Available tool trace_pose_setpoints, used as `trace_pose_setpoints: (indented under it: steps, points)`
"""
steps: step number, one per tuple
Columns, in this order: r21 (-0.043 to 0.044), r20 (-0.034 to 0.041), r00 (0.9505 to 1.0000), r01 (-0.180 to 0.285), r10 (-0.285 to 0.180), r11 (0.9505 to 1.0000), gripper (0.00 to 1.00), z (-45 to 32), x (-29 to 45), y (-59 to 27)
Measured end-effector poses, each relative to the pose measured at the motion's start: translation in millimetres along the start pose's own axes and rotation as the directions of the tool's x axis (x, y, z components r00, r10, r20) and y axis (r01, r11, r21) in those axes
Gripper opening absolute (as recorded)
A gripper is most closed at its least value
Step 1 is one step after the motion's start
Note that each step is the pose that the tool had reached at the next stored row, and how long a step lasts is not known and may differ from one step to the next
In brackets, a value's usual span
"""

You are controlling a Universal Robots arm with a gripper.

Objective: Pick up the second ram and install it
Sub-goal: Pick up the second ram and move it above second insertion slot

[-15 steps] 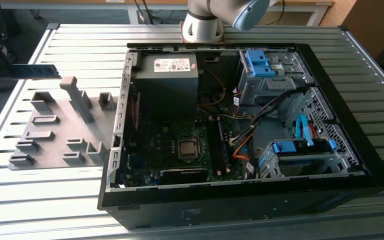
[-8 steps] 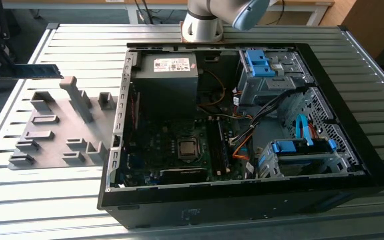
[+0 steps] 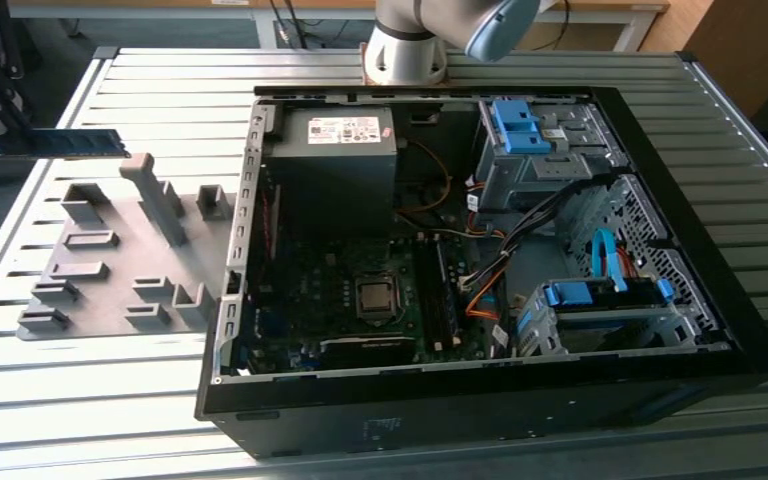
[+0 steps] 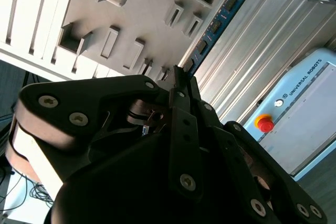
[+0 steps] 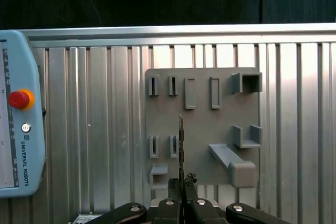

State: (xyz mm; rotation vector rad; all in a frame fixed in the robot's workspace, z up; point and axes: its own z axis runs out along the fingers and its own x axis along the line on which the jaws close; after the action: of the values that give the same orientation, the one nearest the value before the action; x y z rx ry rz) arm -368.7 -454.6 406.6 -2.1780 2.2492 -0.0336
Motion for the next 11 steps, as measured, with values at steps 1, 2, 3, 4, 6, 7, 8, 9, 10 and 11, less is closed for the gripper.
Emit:
trace_pose_setpoints:
  steps: [1,2,3,4,6,7,8,9,10,11]
  points:
    - [0.0000,0.0000,1.0000,0.000,0.000,1.0000,0.14,0.0,0.0,-0.2]
    - [-0.0001,0.0000,1.0000,0.000,0.000,1.0000,0.14,0.0,0.0,-0.4]
    - [-0.0001,0.0000,1.0000,0.000,0.000,1.0000,0.14,0.0,0.0,-0.6]
    - [-0.0001,0.0000,1.0000,0.000,0.000,1.0000,0.14,0.0,0.0,-0.7]
    - [0.0000,0.0000,1.0000,0.000,0.000,1.0000,0.14,0.1,0.0,-1.1]
    - [0.0000,0.0000,1.0000,0.000,0.000,1.0000,0.14,0.1,-0.1,-1.5]
    - [-0.0001,0.0000,1.0000,0.000,0.000,1.0000,0.14,0.1,-0.1,-1.9]
    - [-0.0001,-0.0001,1.0000,0.000,0.000,1.0000,0.14,0.1,-0.1,-2.2]
    - [0.0000,0.0000,1.0000,0.000,0.000,1.0000,0.14,0.2,-0.1,-2.6]
    - [0.0000,0.0000,1.0000,0.000,0.000,1.0000,0.14,0.2,-0.1,-2.9]
